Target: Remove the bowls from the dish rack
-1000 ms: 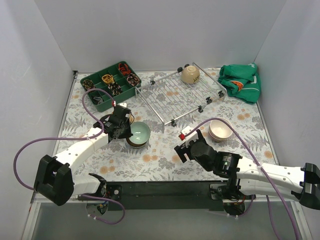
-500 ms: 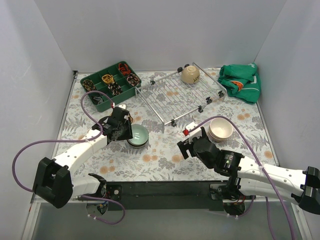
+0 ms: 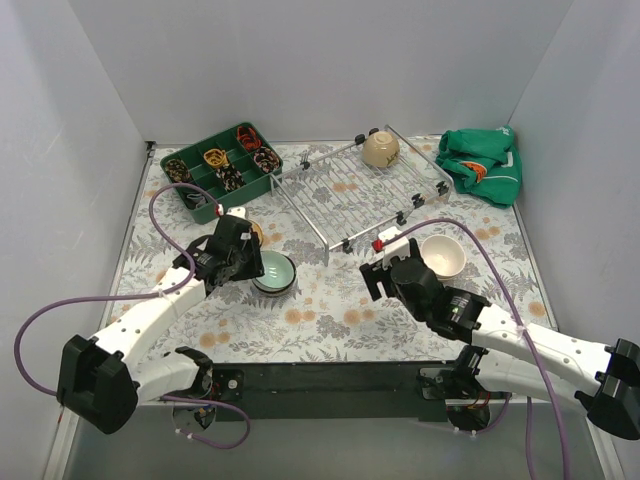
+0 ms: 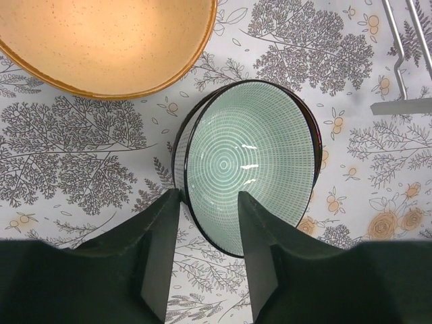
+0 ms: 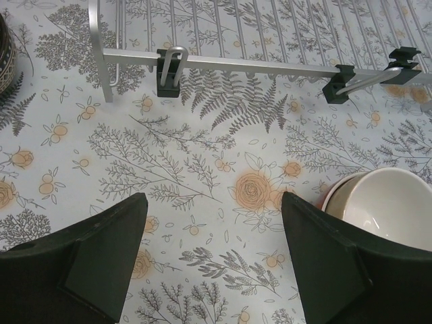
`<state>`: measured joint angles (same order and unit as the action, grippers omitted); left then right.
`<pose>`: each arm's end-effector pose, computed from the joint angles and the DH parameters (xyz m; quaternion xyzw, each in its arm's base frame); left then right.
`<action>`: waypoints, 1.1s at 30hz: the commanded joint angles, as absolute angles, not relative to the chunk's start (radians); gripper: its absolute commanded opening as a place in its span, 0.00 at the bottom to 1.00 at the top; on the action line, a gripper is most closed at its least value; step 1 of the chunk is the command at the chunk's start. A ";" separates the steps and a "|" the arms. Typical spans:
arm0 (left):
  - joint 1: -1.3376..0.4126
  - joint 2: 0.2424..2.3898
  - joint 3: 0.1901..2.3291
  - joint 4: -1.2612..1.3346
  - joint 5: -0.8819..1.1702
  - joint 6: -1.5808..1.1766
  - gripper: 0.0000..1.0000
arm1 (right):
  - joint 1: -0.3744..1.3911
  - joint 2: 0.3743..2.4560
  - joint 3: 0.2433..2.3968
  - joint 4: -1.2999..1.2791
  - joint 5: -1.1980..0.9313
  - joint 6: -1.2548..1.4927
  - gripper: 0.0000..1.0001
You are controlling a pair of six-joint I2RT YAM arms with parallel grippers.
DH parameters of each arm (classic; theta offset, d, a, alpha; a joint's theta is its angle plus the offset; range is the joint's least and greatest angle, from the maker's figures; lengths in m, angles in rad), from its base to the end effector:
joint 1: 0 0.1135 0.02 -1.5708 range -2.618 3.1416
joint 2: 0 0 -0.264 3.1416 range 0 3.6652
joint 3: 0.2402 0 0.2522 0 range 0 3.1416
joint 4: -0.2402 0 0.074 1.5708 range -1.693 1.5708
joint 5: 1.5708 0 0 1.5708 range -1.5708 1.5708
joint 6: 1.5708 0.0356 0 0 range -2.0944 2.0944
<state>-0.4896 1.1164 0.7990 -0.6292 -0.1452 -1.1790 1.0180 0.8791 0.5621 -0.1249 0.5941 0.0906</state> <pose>0.1961 -0.0986 0.2426 -0.3417 0.8858 -0.1805 0.2568 0.1202 0.1569 0.2532 -0.2213 0.7926 0.0590 0.5651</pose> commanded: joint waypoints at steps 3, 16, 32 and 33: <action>-0.486 1.069 0.772 -0.600 -0.147 -1.210 0.30 | 0.993 0.891 0.611 -0.104 0.568 0.078 0.88; -0.486 1.074 0.718 -0.569 -0.117 -1.269 0.22 | 0.989 0.916 0.621 -0.104 0.566 0.069 0.87; -0.485 0.962 0.917 -0.497 -0.111 -1.184 0.68 | 0.729 1.106 0.873 -0.103 0.474 -0.012 0.86; -0.486 0.977 0.943 -0.482 -0.094 -1.180 0.69 | 0.710 1.121 0.883 -0.104 0.465 -0.008 0.86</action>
